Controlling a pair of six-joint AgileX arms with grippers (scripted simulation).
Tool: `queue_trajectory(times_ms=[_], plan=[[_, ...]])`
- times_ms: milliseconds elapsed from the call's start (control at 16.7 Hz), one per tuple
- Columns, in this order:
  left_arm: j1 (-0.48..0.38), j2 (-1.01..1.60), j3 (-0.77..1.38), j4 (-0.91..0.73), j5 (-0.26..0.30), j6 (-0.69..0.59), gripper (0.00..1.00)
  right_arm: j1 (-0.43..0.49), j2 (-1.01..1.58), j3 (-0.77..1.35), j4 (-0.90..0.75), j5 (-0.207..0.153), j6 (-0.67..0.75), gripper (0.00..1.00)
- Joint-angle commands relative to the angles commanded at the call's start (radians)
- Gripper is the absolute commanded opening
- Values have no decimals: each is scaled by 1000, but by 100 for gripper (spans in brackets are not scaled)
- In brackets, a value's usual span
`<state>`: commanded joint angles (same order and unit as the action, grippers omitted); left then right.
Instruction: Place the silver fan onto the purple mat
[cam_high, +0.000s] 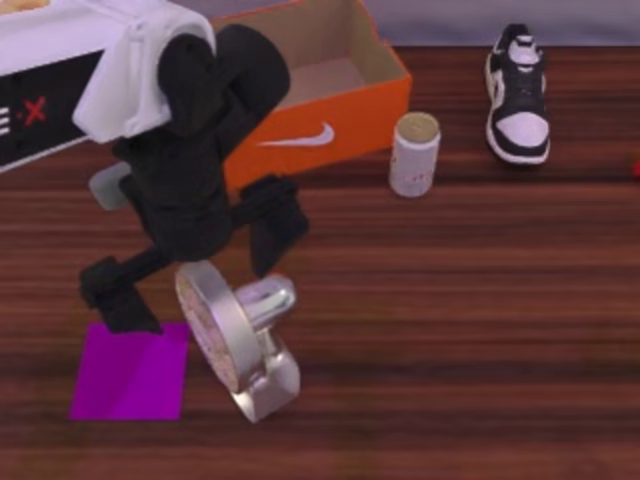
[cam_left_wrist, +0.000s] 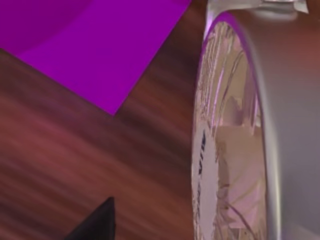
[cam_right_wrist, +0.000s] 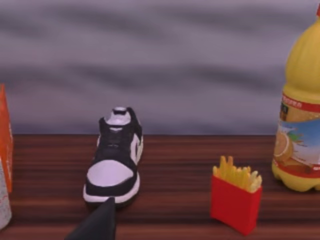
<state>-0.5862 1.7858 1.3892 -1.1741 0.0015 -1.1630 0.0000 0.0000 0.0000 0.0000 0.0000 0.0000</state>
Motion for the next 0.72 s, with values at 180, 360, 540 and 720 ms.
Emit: queue_trajectory(times_ms=[180, 360, 540, 720], plan=[[0, 0, 0, 0, 0, 0, 92, 0, 0, 0, 0, 0, 0, 100], [0, 0, 0, 0, 0, 0, 70, 0, 0, 0, 0, 0, 0, 100], [0, 0, 0, 0, 0, 0, 47, 0, 0, 0, 0, 0, 0, 100], [0, 0, 0, 0, 0, 0, 25, 0, 0, 0, 0, 0, 0, 100]])
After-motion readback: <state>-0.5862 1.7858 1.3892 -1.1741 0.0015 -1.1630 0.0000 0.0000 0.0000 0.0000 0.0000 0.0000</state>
